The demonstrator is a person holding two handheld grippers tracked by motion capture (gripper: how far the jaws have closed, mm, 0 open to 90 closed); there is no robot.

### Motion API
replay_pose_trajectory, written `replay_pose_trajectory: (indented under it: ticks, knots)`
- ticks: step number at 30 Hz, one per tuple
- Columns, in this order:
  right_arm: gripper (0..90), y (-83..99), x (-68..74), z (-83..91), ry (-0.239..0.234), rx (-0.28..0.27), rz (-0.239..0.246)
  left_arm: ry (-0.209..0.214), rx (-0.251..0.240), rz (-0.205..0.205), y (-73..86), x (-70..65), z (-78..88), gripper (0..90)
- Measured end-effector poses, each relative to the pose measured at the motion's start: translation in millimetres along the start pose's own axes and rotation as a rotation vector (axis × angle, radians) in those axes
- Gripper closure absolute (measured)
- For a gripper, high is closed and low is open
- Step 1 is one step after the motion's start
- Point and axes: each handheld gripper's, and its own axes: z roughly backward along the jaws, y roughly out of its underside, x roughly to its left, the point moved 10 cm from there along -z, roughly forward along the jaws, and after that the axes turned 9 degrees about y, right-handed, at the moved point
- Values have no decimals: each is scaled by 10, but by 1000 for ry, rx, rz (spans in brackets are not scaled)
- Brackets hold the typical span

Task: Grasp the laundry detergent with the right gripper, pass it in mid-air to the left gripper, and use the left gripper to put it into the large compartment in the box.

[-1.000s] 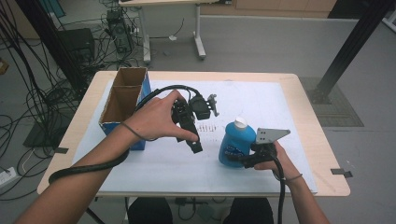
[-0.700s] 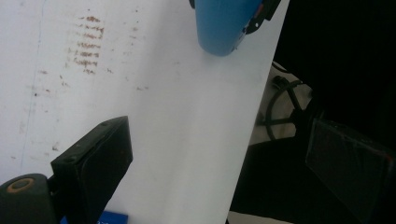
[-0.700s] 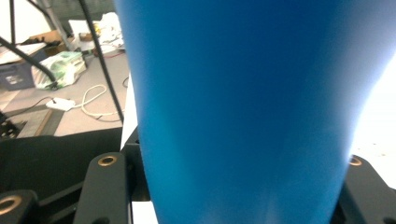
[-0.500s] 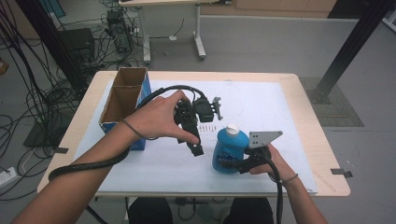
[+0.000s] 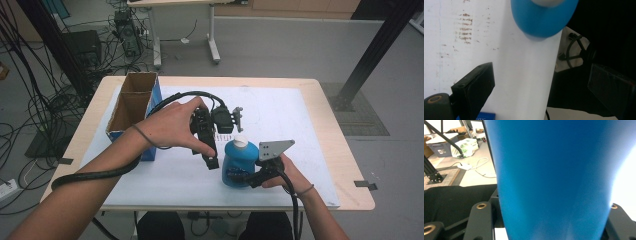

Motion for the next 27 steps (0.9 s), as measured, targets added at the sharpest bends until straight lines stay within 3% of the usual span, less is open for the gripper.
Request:
replay_pose_trajectory:
  ticks: [27]
  knots:
    - [415, -138, 89, -187, -37, 17, 52, -12, 55, -36, -241, -86, -125, 73]
